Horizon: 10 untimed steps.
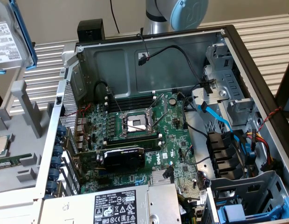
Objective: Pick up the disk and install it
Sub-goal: 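Pick up the disk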
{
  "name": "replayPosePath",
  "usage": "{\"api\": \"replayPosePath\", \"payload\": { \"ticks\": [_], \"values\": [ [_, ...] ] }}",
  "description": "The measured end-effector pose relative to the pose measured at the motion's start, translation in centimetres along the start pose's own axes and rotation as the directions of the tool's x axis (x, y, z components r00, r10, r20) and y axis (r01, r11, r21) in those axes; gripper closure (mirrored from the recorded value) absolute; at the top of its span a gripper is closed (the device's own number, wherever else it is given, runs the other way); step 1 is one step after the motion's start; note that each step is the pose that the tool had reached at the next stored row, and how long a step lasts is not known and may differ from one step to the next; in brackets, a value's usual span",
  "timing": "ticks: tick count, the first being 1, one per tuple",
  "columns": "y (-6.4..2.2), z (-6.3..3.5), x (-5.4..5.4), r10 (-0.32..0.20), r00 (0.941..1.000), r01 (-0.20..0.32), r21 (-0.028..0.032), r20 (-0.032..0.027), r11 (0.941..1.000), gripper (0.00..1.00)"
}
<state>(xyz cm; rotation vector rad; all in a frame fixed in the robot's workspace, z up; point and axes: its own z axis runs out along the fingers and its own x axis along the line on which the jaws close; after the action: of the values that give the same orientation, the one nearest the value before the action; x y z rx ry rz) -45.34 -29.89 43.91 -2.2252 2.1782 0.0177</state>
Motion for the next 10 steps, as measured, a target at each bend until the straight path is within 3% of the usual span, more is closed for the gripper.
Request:
{"api": "replayPosePath", "payload": {
  "ticks": [10],
  "values": [
    [-2.97, -4.12, 1.0, 0.0, 1.0, 0.0, 0.0, 0.0093, 1.0, 0.63]
  ]
}}
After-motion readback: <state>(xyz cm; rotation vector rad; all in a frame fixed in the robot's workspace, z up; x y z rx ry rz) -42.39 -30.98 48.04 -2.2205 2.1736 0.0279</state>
